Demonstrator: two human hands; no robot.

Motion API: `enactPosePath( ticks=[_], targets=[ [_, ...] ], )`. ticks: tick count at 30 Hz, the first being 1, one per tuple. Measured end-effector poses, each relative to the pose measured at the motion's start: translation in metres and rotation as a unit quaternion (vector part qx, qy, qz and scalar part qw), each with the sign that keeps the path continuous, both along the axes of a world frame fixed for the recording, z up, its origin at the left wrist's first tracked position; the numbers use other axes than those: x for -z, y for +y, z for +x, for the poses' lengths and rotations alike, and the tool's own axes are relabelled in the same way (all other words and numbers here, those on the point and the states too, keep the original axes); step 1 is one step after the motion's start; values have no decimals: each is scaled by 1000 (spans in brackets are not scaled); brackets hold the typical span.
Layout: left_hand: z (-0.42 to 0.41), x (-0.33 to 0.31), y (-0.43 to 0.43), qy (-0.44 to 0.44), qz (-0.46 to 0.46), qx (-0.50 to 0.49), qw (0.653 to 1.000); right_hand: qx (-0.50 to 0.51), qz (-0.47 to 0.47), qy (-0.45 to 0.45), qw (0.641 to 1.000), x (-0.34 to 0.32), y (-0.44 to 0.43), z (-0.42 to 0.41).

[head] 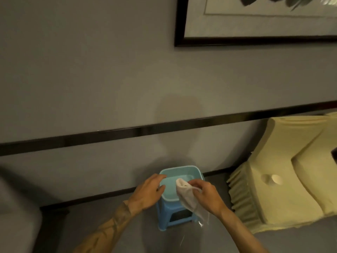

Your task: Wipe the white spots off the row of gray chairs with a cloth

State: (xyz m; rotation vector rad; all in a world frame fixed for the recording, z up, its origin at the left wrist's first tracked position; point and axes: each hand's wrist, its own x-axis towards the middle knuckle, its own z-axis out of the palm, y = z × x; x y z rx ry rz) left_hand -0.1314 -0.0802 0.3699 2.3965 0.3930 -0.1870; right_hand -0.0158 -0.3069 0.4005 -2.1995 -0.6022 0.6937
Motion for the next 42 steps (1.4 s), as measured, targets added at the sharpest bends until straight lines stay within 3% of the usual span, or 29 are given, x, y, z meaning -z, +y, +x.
enactPosePath(
  ticks=[9,21,27,29,34,37,42],
  targets=[
    [82,66,22,44,65,-103,992,-100,-32,59,993,99,56,129],
    [156,314,43,146,70,-115,980,-107,-74,161,978,354,126,205],
    [173,399,59,113,98,-115,982,-134,-143,151,969,462,156,233],
    [176,407,64,110,103,-116,982,-116,-161,126,972,478,162,240],
    [174,419,59,97,100,-121,983,-82,-170,-32,982,494,150,222],
    [173,418,53,107,89,-127,982,-57,-129,-1,990,497,139,200],
    [172,415,51,126,103,-108,981,-162,-140,14,977,505,140,193]
  ],
)
